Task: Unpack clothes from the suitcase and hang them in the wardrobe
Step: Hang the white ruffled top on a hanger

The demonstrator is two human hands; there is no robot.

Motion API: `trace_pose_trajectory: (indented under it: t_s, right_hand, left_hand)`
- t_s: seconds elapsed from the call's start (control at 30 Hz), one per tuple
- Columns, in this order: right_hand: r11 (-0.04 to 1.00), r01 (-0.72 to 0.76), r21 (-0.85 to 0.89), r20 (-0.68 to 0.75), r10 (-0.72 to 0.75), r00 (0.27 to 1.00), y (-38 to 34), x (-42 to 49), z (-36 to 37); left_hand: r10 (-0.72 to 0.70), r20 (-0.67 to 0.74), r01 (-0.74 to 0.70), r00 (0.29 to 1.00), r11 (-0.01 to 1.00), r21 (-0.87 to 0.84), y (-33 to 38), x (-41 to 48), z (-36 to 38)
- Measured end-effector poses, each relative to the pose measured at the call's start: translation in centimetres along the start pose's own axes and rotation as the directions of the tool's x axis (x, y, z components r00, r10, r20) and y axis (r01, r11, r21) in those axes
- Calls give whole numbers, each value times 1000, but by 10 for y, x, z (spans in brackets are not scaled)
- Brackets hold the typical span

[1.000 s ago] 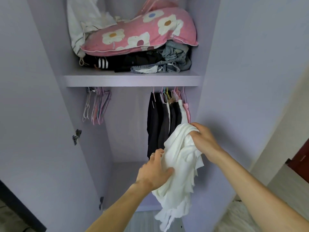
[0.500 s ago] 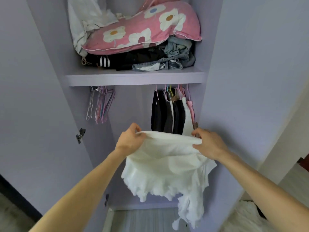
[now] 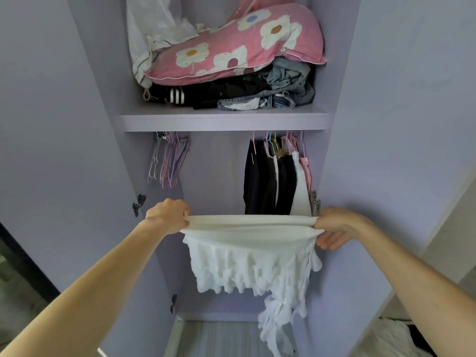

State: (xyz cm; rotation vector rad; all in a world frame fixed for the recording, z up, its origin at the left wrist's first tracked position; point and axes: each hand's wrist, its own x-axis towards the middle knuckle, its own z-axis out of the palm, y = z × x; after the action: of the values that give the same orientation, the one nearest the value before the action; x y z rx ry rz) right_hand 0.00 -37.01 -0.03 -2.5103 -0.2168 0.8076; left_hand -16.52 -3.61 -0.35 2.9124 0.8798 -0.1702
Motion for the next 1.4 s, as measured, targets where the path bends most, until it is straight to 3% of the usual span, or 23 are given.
trace_pose_trajectory:
  t_s: [0.07, 0.13, 0.23, 0.3, 0.33, 0.43, 0.47, 0.53, 0.6, 0.7, 0.73, 0.77, 0.83, 0.93, 1.03, 1.1, 1.23, 1.4]
  right_hand:
    - [993, -5, 118, 122, -10, 992, 0, -2, 0]
    - [968, -1, 250, 193, -48, 980, 0, -1, 7]
    - [925, 46, 377, 74, -79, 994, 0, 13, 21]
    - [885, 57, 463, -18, -55, 998, 2, 20, 28]
    - [874, 67, 482, -60, -44, 997, 5, 22, 31]
    - [893, 107, 438, -215, -11, 977, 13, 20, 34]
    - [890, 120, 440, -257, -3, 966, 16, 20, 34]
    - [860, 148, 488, -278, -8, 961, 17, 18, 35]
    - [786, 174, 593, -236, -36, 971, 10, 15, 39]
    - [611, 164, 775, -108, -127, 986, -2, 5, 41]
    - [560, 152, 815, -52, -190, 980, -6, 1, 40]
    - [540, 149, 828, -1, -265, 964, -9, -3, 38]
    - [622, 227, 749, 48, -393, 918, -14, -7, 37]
    - [802, 479, 356, -71, -488, 870, -22, -5, 40]
    - [800, 600, 6, -231, -582, 780, -27, -5, 41]
    - [761, 647, -49, -291, -631, 719, -29, -11, 42]
    - [713, 700, -31, -237, -686, 688, -24, -13, 42]
    - [715, 700, -11, -310, -668, 677, -11, -1, 39]
  left_hand:
    - [-86, 168, 107, 982, 987, -122, -6, -5, -2]
    - [-98, 349, 230, 932, 905, -358, -8, -6, -4]
    - [-60, 376, 326, 925, 634, -701, -5, -6, -2]
    - [-52, 347, 331, 936, 459, -825, -6, -5, 2]
    - [-52, 336, 322, 941, 455, -830, -6, -7, 3]
    - [-44, 263, 206, 964, 749, -630, -10, -12, 3]
    - [-51, 252, 193, 966, 793, -578, -8, -15, 3]
    - [-67, 245, 207, 967, 765, -610, -6, -18, 5]
    - [-76, 193, 200, 978, 592, -780, 2, -21, 8]
    - [-61, 149, 153, 987, 53, -987, 22, -31, 14]
    - [-50, 145, 142, 988, -61, -988, 30, -34, 14]
    - [-23, 145, 143, 989, -96, -985, 37, -37, 13]
    - [104, 148, 151, 984, -26, -988, 52, -45, 10]
    - [306, 112, 30, 945, 260, -965, 71, -49, 7]
    - [292, 23, -174, 956, 629, -758, 92, -51, 21]
    - [283, -16, -238, 959, 777, -583, 106, -57, 29]
    - [295, 18, -247, 955, 831, -499, 119, -55, 41]
    - [248, -127, -278, 960, 823, -496, 111, -43, 41]
